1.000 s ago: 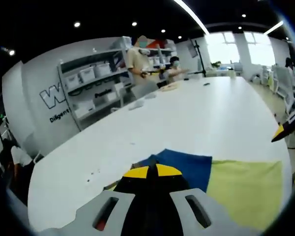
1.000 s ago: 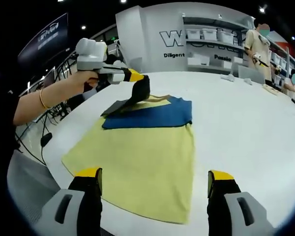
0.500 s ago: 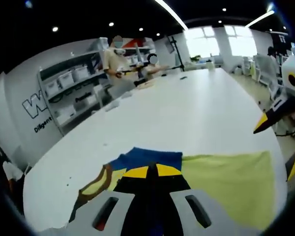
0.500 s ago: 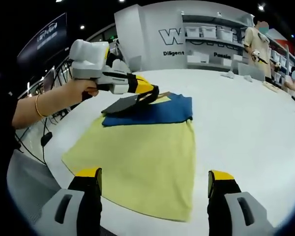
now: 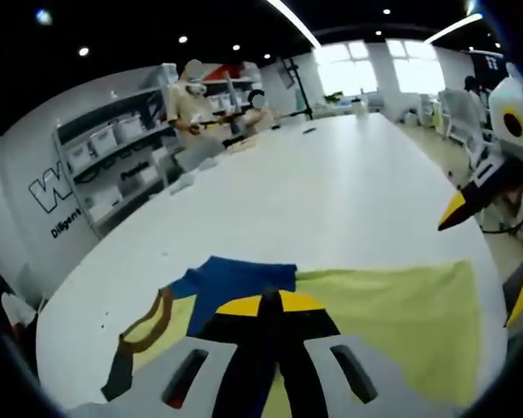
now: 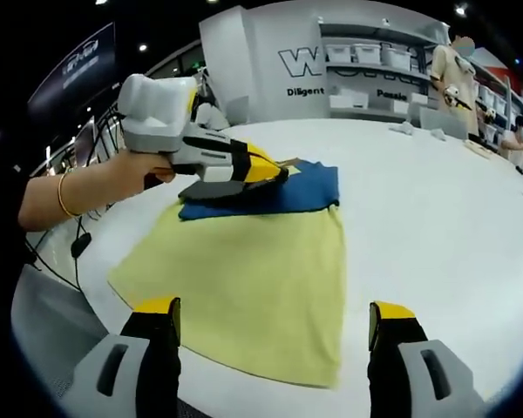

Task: Fold the garment on the visible template until the final outline fits inside the template.

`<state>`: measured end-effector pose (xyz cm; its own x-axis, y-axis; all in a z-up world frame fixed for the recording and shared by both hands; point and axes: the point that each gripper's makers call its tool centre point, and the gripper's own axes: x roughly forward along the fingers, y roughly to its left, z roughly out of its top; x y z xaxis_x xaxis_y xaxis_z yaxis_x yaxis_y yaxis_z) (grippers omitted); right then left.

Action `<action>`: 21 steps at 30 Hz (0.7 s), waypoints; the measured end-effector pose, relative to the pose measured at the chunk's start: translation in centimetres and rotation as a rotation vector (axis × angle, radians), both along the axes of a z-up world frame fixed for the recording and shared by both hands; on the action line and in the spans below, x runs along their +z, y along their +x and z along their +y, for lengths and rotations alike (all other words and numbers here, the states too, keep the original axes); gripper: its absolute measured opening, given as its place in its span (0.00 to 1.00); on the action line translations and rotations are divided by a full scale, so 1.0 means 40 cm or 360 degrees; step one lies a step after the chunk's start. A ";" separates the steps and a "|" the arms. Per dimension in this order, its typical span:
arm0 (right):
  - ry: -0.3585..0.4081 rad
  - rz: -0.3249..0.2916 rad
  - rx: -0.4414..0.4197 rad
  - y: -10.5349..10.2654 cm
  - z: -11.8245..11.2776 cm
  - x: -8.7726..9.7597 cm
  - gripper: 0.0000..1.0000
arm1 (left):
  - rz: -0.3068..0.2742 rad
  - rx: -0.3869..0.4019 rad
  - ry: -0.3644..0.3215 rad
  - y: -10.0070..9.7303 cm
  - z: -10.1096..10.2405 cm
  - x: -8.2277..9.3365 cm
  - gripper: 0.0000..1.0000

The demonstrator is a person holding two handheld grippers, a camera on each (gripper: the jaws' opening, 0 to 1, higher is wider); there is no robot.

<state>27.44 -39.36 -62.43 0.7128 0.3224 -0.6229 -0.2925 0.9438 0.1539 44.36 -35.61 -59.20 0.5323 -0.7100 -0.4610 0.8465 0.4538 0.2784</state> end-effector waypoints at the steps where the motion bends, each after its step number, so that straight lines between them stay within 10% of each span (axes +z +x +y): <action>1: -0.0002 0.0000 0.0003 0.000 0.001 -0.001 0.87 | 0.0013 -0.0021 -0.0026 -0.006 -0.007 0.002 0.07; 21: -0.0016 -0.0050 0.0034 0.045 0.020 0.016 0.86 | 0.0149 0.0043 -0.0218 -0.003 0.060 0.045 0.89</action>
<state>29.26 -38.58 -61.79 0.7250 0.3316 -0.6037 -0.3172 0.9387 0.1348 44.24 -33.22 -57.41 0.5114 -0.7556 -0.4093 0.8527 0.5052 0.1328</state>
